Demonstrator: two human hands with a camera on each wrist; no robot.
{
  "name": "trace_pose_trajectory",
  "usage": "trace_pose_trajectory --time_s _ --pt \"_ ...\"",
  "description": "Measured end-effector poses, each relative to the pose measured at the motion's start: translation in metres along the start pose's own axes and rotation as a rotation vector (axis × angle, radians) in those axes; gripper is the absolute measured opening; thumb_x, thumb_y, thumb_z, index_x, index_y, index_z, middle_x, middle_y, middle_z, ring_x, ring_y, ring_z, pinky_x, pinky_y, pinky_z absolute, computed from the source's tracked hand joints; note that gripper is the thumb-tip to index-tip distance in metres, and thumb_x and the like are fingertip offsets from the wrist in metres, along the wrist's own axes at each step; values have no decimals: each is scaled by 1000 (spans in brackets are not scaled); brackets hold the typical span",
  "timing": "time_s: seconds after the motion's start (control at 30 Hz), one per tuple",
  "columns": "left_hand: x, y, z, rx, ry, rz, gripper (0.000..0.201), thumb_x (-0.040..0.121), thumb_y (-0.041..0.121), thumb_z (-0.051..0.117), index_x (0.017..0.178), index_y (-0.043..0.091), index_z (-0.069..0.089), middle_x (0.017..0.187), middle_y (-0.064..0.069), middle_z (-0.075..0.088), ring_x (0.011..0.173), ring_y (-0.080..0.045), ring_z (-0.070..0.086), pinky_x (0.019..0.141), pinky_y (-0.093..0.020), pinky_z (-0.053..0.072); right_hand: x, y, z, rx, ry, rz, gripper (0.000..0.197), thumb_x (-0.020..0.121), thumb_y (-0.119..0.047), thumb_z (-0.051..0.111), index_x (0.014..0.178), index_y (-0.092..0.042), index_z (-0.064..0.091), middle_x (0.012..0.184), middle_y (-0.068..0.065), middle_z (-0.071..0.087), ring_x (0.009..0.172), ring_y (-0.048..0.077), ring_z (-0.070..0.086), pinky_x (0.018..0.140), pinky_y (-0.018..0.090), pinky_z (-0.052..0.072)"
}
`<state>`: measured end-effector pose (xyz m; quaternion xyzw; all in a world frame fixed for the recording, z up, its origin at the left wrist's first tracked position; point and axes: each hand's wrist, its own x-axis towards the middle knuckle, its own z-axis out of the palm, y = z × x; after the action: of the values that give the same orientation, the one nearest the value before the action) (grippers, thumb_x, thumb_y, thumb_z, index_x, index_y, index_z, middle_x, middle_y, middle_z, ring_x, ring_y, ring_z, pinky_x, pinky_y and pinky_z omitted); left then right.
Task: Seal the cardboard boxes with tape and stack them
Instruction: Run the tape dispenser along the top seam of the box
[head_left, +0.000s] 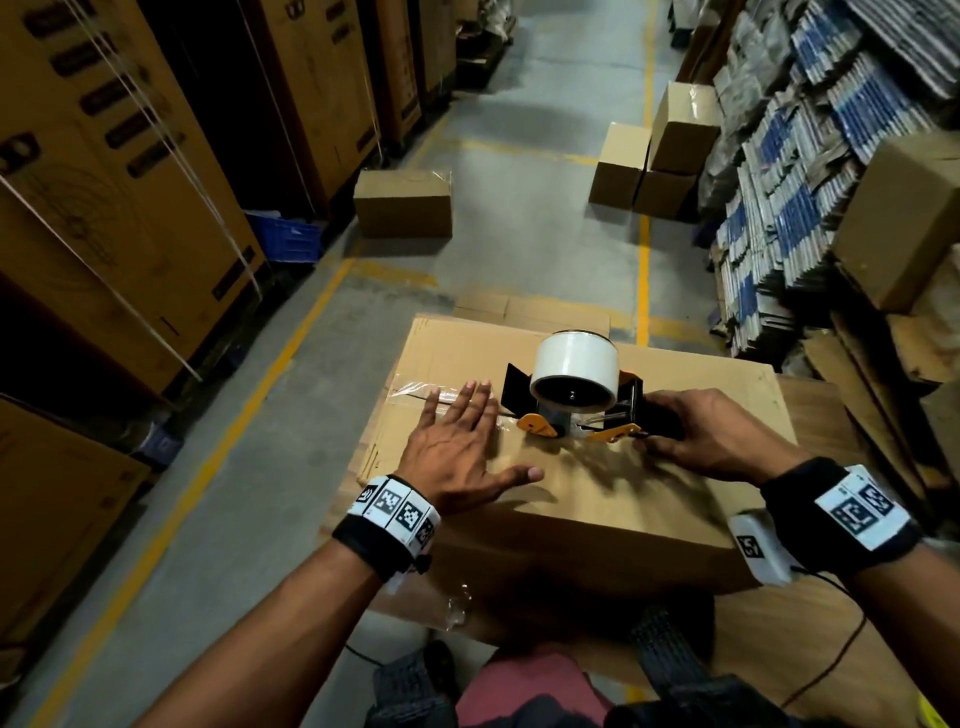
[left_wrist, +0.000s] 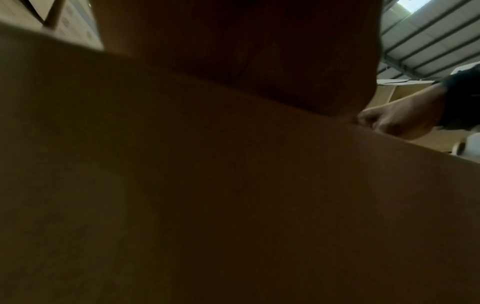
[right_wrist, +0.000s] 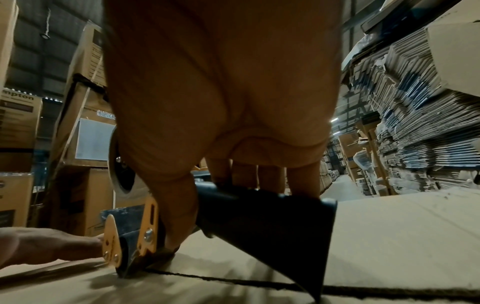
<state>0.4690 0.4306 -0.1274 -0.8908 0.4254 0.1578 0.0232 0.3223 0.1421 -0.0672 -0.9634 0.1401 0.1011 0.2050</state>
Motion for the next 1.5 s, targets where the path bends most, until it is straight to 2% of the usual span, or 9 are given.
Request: trace_pose_trajectory --time_s 0.2,0.4,0.53,0.67,0.83,1.0,1.13,1.33,1.5 --pt "8 7 8 -47 -3 55 121 74 100 -4 163 20 -18 169 1 -21 157 -12 -21 128 -49 -12 4 3 1 44 -7 -23 19 92 -20 75 106 -31 71 100 -8 77 87 10 69 81 40 59" --pt "9 0 11 -24 -8 81 122 78 99 -1 166 16 -7 171 0 -18 156 -10 -21 129 -46 -11 -6 11 -9 189 39 -23 31 91 -15 76 115 -35 73 100 -20 76 91 -4 68 77 23 52" --pt "8 0 11 -14 -11 94 124 75 100 -5 166 16 -7 172 1 -19 157 -9 -20 129 -45 -9 -15 16 -22 168 70 -4 29 89 -11 77 107 -34 74 94 -19 76 88 0 70 80 34 59" --pt "8 -1 12 -7 -10 95 125 73 100 -10 166 17 -9 172 2 -19 157 -9 -20 129 -45 -9 -39 46 -49 206 40 99 31 90 -3 75 107 -29 76 101 -14 77 97 1 69 90 30 56" --pt "9 -1 13 9 -14 99 124 73 100 -11 166 18 -11 171 3 -22 156 -9 -22 129 -44 -9 -78 84 -69 189 112 192 42 88 -2 77 111 -38 75 106 -18 75 98 4 68 87 29 47" --pt "10 -1 10 14 -45 106 125 70 101 -13 164 19 -15 169 4 -27 155 -9 -25 129 -44 -11 -83 103 -51 174 94 230 41 89 -10 78 112 -44 75 101 -23 76 101 7 69 93 38 54" --pt "9 -3 10 33 -62 106 125 69 101 -15 164 20 -17 168 5 -28 155 -10 -26 129 -44 -12 -78 108 -36 195 90 248 37 90 -10 77 119 -32 74 105 -12 77 100 11 69 87 31 51" --pt "4 -26 10 76 -91 113 125 67 101 -18 163 20 -18 168 4 -30 155 -11 -28 128 -43 -13 -74 94 -25 222 93 201 34 91 -7 74 109 -35 75 95 -20 76 96 3 69 84 28 53" --pt "-6 -51 1 103 -112 118 125 65 100 -19 163 21 -19 167 5 -31 154 -11 -29 128 -40 -14 -70 68 -17 181 115 139 35 90 -8 75 122 -23 72 103 -9 74 93 4 66 70 2 45"
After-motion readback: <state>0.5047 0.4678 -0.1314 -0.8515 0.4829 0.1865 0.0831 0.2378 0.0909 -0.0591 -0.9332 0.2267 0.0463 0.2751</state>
